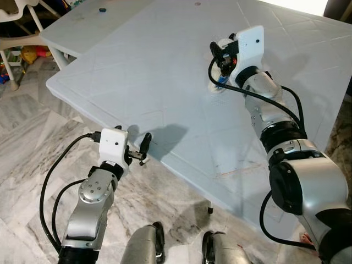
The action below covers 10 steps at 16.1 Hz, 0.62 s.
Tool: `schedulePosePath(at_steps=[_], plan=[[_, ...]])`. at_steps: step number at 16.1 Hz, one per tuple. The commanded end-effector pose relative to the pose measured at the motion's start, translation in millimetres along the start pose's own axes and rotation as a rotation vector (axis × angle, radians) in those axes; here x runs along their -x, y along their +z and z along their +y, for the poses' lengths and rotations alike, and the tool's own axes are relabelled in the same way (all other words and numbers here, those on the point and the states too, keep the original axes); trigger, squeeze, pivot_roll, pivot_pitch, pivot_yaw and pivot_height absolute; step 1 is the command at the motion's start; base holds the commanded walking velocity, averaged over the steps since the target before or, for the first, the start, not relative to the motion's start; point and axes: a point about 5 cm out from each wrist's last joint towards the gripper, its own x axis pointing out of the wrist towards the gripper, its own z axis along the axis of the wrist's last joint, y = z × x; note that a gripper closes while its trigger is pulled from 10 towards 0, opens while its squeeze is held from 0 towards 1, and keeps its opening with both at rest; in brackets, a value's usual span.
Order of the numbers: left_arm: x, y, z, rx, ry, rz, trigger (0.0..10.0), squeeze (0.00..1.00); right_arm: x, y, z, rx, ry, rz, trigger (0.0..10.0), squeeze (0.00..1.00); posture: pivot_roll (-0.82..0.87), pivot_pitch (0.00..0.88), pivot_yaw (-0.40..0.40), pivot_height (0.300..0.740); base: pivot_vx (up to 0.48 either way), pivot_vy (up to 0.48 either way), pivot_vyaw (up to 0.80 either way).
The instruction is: Restocking fridge
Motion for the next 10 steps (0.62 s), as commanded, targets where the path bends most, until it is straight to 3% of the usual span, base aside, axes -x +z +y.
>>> schedulePosePath(at_steps=[1,3,5,8,9,10], plan=[[-0.6,-5,0.7,-0.015,0.017,0.032,10.0,0.0,4.8,-15,6.3,-0.026,0.027,0.048,0.0,0.0,0.14,0.15,0.098,0.74,0.0,0.0,0.0],[-6.2,-7,-1.0,0.002,0.028,0.031,10.0,0.0,18.2,-12,14.3,-0.01,0.071,-0.086,0.0,0.0,0.11,0.128,0.093,0.74,0.0,0.0,0.0],[-15.1,-5,-2.0,0.024,0.036,0.006,10.0,0.0,54.7,-10,40.0,0.031,0.156,-0.228,0.0,0.0,0.07,0.105,0.083,0.74,0.0,0.0,0.0],[-21.7,-1,-4.1,0.046,0.052,-0.024,10.0,0.0,80.6,-8,48.8,-0.03,0.04,-0.264,0.0,0.0,0.04,0.08,0.075,0.74,0.0,0.0,0.0],[-22.9,-1,-4.0,0.051,0.058,-0.031,10.0,0.0,89.7,-9,49.6,-0.036,-0.01,-0.263,3.7,0.0,0.04,0.07,0.075,0.74,0.0,0.0,0.0],[-23.9,-1,-4.2,0.057,0.065,-0.038,10.0,0.0,99.3,-10,49.6,-0.036,-0.05,-0.252,10.0,0.0,0.03,0.058,0.074,0.74,0.0,0.0,0.0]])
